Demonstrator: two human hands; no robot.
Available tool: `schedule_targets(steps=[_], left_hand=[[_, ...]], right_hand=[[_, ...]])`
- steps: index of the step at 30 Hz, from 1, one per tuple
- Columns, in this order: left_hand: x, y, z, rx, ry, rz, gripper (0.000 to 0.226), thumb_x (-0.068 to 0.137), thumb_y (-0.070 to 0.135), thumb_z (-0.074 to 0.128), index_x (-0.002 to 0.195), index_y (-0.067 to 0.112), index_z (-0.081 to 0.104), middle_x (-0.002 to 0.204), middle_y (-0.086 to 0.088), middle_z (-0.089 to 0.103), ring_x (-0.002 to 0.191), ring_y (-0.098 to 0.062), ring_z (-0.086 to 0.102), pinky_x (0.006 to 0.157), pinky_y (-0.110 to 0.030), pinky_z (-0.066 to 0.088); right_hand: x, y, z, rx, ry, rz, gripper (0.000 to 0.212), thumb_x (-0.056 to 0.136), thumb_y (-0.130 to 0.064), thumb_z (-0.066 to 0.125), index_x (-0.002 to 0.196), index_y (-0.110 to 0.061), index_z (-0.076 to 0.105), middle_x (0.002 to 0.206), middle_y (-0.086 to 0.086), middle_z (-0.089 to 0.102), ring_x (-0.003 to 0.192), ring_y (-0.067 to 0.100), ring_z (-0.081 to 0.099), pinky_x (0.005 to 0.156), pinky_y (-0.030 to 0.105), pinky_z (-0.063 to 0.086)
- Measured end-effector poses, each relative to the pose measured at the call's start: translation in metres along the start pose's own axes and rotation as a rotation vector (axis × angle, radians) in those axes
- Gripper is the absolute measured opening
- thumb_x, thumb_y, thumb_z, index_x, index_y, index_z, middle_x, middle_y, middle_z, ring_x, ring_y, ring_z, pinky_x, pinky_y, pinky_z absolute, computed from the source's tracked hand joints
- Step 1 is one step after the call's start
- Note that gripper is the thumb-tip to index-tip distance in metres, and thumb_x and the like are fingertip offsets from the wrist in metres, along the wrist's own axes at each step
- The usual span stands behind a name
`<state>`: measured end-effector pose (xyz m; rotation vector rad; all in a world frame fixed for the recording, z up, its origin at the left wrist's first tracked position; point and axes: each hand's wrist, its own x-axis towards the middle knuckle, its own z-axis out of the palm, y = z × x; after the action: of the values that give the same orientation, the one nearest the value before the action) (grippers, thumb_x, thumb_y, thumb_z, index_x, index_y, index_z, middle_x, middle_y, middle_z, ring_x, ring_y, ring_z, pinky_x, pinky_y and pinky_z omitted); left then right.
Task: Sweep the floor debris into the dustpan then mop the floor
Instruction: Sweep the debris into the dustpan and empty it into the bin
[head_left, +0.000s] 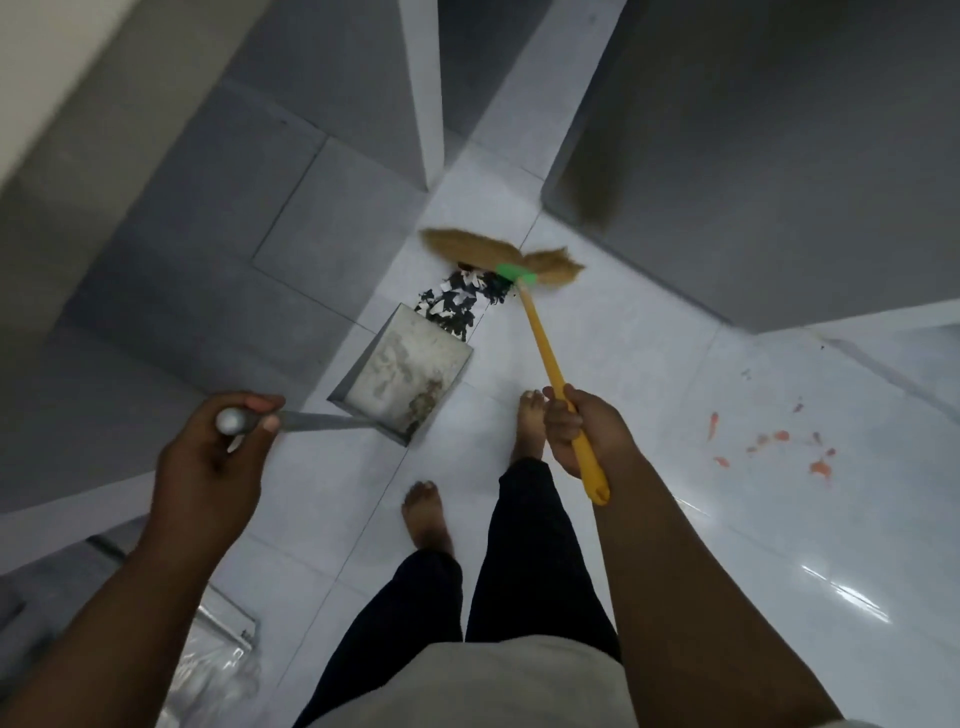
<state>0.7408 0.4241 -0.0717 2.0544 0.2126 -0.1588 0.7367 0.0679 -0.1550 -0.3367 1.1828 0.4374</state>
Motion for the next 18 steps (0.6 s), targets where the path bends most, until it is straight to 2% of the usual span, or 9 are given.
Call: schedule_targets(steps=[2,7,12,15,18], left_hand=[[-0.004,-0.001,-0.001,0.027,-0.036,0.002,0.02,0.092,0.006,0.064,0.093,0.026,0.061,0.105,0.002,0.069,0.097,0.006,0.062,0.089,-0.007,0.047],[-0.01,-0.008,0.003,0.035,-0.089,0.056,0.027,0.092,0.01,0.065,0.092,0.037,0.061,0.104,0.02,0.069,0.1,0.005,0.063,0.089,-0.007,0.046],[-0.014,-0.012,0.021,0.024,-0.146,0.13,0.014,0.093,0.021,0.062,0.096,0.035,0.06,0.108,0.012,0.068,0.106,-0.011,0.064,0.096,-0.022,0.049],[-0.019,-0.011,0.034,0.024,-0.167,0.13,0.011,0.092,0.022,0.062,0.097,0.031,0.06,0.11,-0.002,0.069,0.107,-0.018,0.065,0.098,-0.028,0.049],[-0.025,-0.014,0.041,0.038,-0.189,0.134,0.007,0.092,0.023,0.062,0.098,0.025,0.059,0.11,-0.002,0.068,0.108,-0.02,0.065,0.098,-0.034,0.05]], right_hand=[[-0.019,0.004,-0.013,0.031,-0.026,-0.029,0.022,0.103,-0.024,0.04,0.102,-0.005,0.051,0.055,-0.001,0.046,0.034,0.003,0.036,0.03,0.014,0.03],[-0.053,0.002,-0.058,0.135,-0.049,-0.112,0.023,0.104,-0.024,0.038,0.104,-0.004,0.05,0.057,-0.002,0.044,0.034,0.004,0.036,0.032,0.011,0.029],[-0.06,-0.03,-0.101,0.267,-0.01,-0.191,0.025,0.104,-0.024,0.037,0.1,-0.003,0.05,0.058,-0.003,0.044,0.035,0.003,0.037,0.033,0.011,0.028],[-0.054,-0.06,-0.123,0.325,0.046,-0.248,0.026,0.104,-0.023,0.036,0.095,-0.003,0.049,0.052,-0.003,0.043,0.033,0.003,0.037,0.033,0.011,0.028],[-0.038,-0.086,-0.13,0.4,0.071,-0.286,0.023,0.104,-0.02,0.034,0.088,-0.007,0.045,0.048,-0.003,0.039,0.031,0.005,0.036,0.032,0.013,0.029]])
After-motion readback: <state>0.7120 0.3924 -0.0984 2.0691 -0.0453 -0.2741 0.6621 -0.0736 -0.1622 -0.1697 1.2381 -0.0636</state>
